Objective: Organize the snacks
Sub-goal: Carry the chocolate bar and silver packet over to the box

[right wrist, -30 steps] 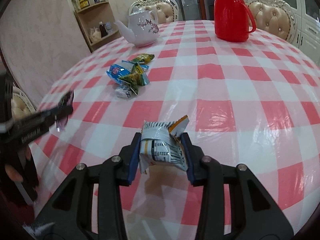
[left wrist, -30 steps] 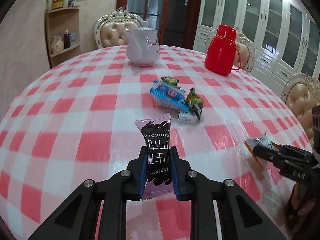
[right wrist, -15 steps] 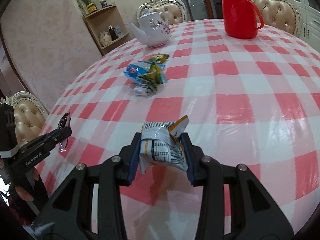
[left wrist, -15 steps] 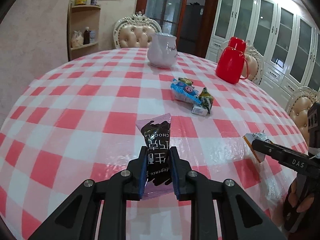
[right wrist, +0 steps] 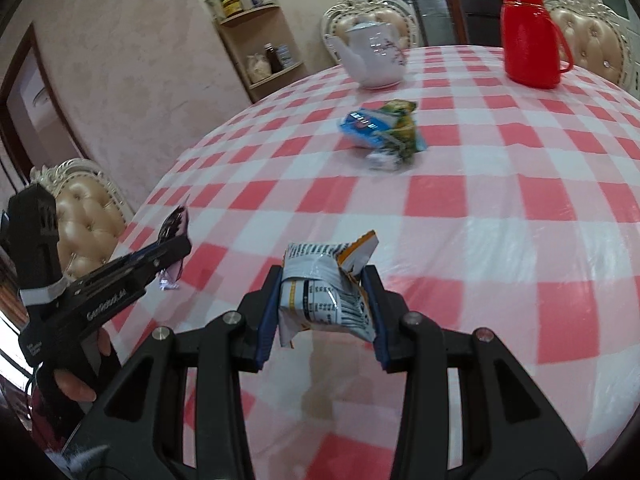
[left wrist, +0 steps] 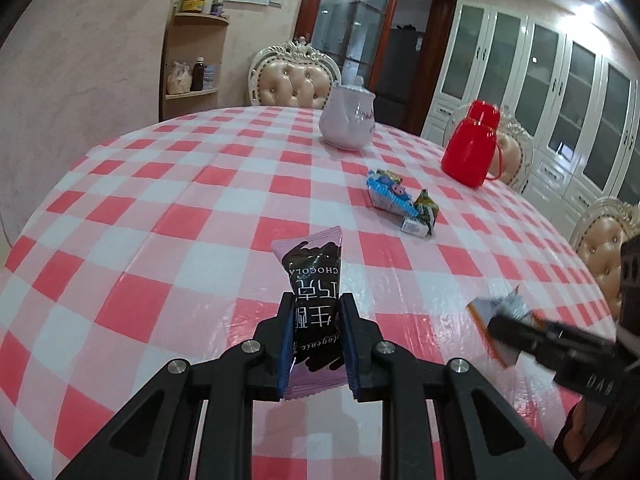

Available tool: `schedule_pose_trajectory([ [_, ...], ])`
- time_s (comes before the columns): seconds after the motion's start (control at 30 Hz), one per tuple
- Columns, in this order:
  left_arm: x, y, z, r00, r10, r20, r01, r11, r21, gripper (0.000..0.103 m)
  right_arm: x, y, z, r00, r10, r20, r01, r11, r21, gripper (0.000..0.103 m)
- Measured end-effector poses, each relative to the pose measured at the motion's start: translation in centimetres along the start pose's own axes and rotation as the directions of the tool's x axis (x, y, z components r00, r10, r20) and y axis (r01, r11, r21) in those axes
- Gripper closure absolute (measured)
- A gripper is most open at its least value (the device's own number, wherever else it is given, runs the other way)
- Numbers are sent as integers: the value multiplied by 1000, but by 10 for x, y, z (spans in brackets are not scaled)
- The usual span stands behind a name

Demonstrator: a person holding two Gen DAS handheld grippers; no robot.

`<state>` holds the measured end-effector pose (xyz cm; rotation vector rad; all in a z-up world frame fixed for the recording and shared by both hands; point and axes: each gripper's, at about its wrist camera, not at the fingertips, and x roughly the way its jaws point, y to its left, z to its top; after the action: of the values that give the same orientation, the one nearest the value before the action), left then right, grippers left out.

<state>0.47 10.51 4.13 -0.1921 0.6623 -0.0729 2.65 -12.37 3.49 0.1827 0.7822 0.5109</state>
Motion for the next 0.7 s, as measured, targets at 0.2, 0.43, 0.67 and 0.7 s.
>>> schedule_pose_trajectory([
  [0.2,-19,11,-4,999,-12,41,13,999,-29,80,1,28,-11,999,37,-5,-37,999,-24,60],
  [0.43,-53,35,-17,992,62,106,-56,997,-59,80,10,62,-22,994,102,-31,-104,992,-66,60],
  [0.67,-88,65,-26,983,140,119,-131,988,-82,80,23,96,-31,980,186,-70,-191,978,-81,60],
  [0.7,-93,70,-27,982,152,116,-142,986,-91,80,25,103,-32,978,193,-75,-199,976,-88,60],
])
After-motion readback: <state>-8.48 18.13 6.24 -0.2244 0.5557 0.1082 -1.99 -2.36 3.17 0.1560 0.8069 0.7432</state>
